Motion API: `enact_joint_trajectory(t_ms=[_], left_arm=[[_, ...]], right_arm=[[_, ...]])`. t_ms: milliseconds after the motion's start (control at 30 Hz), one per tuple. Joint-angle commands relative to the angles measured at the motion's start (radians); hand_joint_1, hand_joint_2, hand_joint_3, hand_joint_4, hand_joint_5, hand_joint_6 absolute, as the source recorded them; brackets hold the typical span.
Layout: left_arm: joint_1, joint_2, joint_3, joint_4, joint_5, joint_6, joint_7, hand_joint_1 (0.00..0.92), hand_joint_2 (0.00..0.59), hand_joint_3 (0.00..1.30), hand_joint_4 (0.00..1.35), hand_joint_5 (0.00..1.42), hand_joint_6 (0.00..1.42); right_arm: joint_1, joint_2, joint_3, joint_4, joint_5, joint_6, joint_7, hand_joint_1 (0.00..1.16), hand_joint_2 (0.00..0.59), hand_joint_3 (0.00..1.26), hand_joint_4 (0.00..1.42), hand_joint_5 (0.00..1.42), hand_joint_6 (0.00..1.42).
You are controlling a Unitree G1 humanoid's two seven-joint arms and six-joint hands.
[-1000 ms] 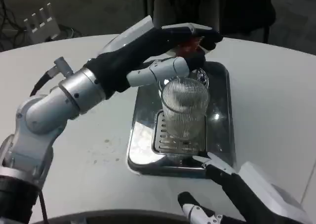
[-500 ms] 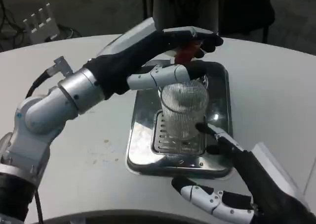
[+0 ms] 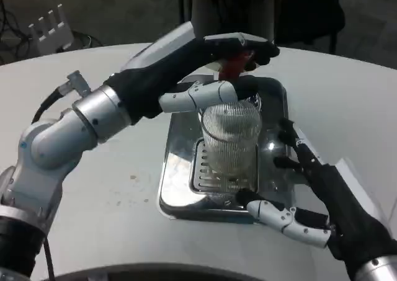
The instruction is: Grasp the cup under the faucet to collect the drink, then remove the cup.
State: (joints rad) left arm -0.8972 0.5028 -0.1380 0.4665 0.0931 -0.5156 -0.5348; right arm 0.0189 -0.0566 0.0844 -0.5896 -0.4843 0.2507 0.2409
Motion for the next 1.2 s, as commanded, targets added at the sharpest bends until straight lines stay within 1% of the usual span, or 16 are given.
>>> enact_joint_trajectory(t_ms=[33, 167, 233, 400, 500, 667, 867, 1033, 1200], left_arm=[[0.04, 0.019, -0.027, 0.024, 0.045, 0.022, -0.032, 0.0, 0.113, 0.3, 0.27, 0.28, 0.27], [0.041, 0.023, -0.025, 0.025, 0.044, 0.022, -0.032, 0.0, 0.113, 0.3, 0.28, 0.29, 0.27], [0.041, 0.025, -0.024, 0.026, 0.043, 0.022, -0.033, 0.0, 0.113, 0.3, 0.28, 0.29, 0.27], [0.04, 0.03, -0.024, 0.026, 0.042, 0.02, -0.034, 0.0, 0.113, 0.3, 0.28, 0.29, 0.27], [0.036, 0.033, -0.026, 0.029, 0.047, 0.018, -0.033, 0.0, 0.113, 0.3, 0.28, 0.29, 0.27], [0.03, 0.038, -0.036, 0.029, 0.064, 0.001, -0.03, 0.0, 0.113, 0.3, 0.28, 0.29, 0.27], [0.02, 0.037, -0.046, 0.036, 0.088, -0.019, -0.026, 0.0, 0.113, 0.3, 0.28, 0.29, 0.27], [0.005, 0.043, -0.062, 0.049, 0.115, -0.049, -0.013, 0.0, 0.113, 0.3, 0.28, 0.29, 0.27], [-0.006, 0.05, -0.073, 0.066, 0.142, -0.074, 0.0, 0.0, 0.113, 0.3, 0.28, 0.29, 0.27]], right_arm=[[-0.039, -0.047, 0.0, 0.035, 0.063, -0.018, 0.016, 0.65, 0.218, 0.03, 0.05, 0.19, 0.22], [-0.076, -0.078, 0.009, 0.082, 0.085, -0.024, 0.003, 0.66, 0.212, 0.03, 0.05, 0.15, 0.2], [-0.098, -0.083, 0.008, 0.112, 0.097, -0.029, -0.01, 0.67, 0.207, 0.02, 0.04, 0.13, 0.19], [-0.154, -0.082, 0.003, 0.152, 0.075, -0.018, -0.063, 0.72, 0.205, 0.01, 0.03, 0.12, 0.18], [-0.173, -0.091, -0.012, 0.167, 0.09, -0.005, -0.067, 0.72, 0.204, 0.01, 0.03, 0.12, 0.17], [-0.175, -0.1, -0.014, 0.171, 0.093, -0.005, -0.081, 0.72, 0.2, 0.02, 0.04, 0.12, 0.15], [-0.182, -0.105, -0.004, 0.185, 0.088, -0.007, -0.098, 0.71, 0.205, 0.02, 0.04, 0.12, 0.14], [-0.192, -0.107, 0.0, 0.198, 0.094, -0.008, -0.101, 0.71, 0.206, 0.02, 0.04, 0.12, 0.14], [-0.195, -0.117, 0.001, 0.208, 0.1, -0.016, -0.1, 0.7, 0.205, 0.03, 0.04, 0.11, 0.14]])
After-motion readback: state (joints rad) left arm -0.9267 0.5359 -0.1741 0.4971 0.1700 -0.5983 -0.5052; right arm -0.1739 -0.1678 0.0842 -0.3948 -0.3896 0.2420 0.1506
